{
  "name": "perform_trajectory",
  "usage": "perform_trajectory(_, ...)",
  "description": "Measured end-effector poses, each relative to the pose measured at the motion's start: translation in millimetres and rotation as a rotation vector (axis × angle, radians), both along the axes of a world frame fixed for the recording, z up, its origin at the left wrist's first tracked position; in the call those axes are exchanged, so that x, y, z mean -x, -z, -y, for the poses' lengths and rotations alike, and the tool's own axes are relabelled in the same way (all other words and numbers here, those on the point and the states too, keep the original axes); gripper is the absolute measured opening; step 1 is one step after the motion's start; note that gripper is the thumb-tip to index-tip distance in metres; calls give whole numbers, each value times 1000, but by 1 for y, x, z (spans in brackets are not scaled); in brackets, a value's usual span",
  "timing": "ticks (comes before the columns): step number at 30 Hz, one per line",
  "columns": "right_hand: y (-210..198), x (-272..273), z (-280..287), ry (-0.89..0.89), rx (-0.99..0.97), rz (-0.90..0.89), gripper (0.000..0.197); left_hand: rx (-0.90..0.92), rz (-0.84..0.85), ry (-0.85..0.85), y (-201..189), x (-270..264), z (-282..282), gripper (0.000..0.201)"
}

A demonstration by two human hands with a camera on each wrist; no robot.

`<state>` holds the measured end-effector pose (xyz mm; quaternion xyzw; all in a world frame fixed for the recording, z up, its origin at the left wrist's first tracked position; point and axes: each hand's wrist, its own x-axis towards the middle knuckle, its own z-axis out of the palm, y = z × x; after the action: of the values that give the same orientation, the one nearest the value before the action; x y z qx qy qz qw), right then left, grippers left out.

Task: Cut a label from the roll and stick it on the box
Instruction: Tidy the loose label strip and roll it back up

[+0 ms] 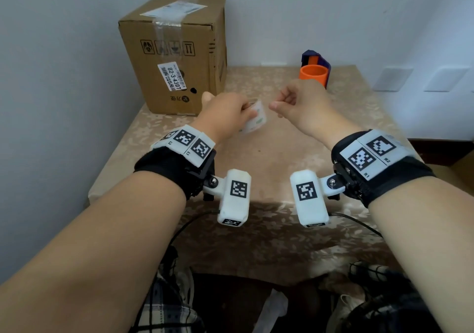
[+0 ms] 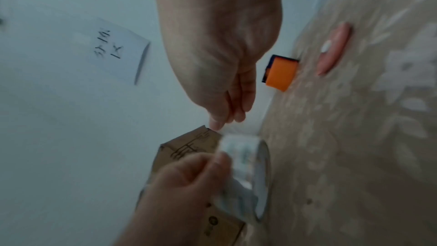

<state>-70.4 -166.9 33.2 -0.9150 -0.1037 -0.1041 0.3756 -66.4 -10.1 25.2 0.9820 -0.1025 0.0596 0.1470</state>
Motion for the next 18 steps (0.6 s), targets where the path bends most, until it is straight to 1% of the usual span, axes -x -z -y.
perform_trajectory(2,-5,4,-6,-82,28,-18,7,-21,4,-25,3,-2,-2,31)
perform_trajectory(4,-8,3,-6,-83,6,-26,8,0,14,-45,6,-4,-5,32)
perform_trajectory(7,-10,-2,5,6,-43,-12,8,142,3,-56,9,-2,-7,28)
perform_trajectory(10,-9,-3,9,40,-53,13,18,334,-59,-1,10,2,-3,20)
perform_trajectory(11,-9,-3,8,43,-62,22,19,380,-65,25,10,3,-1,20)
perform_trajectory(14,-8,-4,5,51,-69,41,15,453,-51,105,8,2,1,31)
perform_trajectory(16,-9,-3,5,50,-87,51,10,465,-41,115,8,1,3,24)
perform_trajectory(18,-10,-2,8,41,-137,44,17,493,-45,108,9,0,3,17)
